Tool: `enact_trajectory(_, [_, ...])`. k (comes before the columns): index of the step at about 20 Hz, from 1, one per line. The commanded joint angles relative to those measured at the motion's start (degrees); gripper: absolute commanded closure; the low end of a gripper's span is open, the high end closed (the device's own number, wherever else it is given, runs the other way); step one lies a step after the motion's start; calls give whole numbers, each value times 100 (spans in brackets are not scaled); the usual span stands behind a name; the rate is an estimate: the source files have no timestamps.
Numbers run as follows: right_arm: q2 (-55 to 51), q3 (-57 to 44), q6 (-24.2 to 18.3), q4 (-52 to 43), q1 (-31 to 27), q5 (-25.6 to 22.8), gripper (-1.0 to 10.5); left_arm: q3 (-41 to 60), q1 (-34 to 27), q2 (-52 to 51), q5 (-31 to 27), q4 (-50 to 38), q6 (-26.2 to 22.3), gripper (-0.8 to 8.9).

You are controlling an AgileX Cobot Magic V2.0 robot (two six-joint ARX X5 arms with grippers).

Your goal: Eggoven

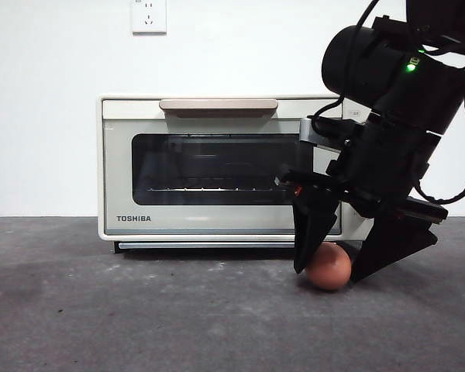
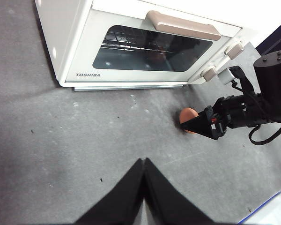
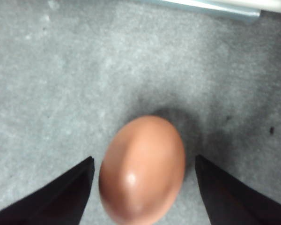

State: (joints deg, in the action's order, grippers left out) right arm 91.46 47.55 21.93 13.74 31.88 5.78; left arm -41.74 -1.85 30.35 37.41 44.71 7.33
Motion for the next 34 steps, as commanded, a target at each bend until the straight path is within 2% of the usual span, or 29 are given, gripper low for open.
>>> enact_trajectory(1, [210,94,76,-61,57,-31,656,-98,7,28,9,-63,-83,806])
enact_trajectory(6, [293,94,125,-48,57,-26,808,-98,7,28,9,-61,-83,806])
enact_trajectory(9, [291,94,98,-17,57,22,944,-98,7,28,9,-63,-83,806])
enact_trajectory(14, [-136,94,-4,188,92,236,944,-98,52,72,7,-341,87,806])
enact_trajectory(19, [-1443,94,-168,745,236,232,944,-105,393,389,-68,-1189,490,806])
enact_trajectory(22, [-2334,94,-251,1189,299,205,944,-125,776,807,-420,-1792,678,806])
enact_trajectory(28, [-3777,94,-334,1858,297,90,944,-743,1843,2135,-1359,-2682,684,806])
enact_trajectory(34, [-4581,94,-354,2271,297,-33,944,-1617,2605,3650,-2151,-3154,382,806])
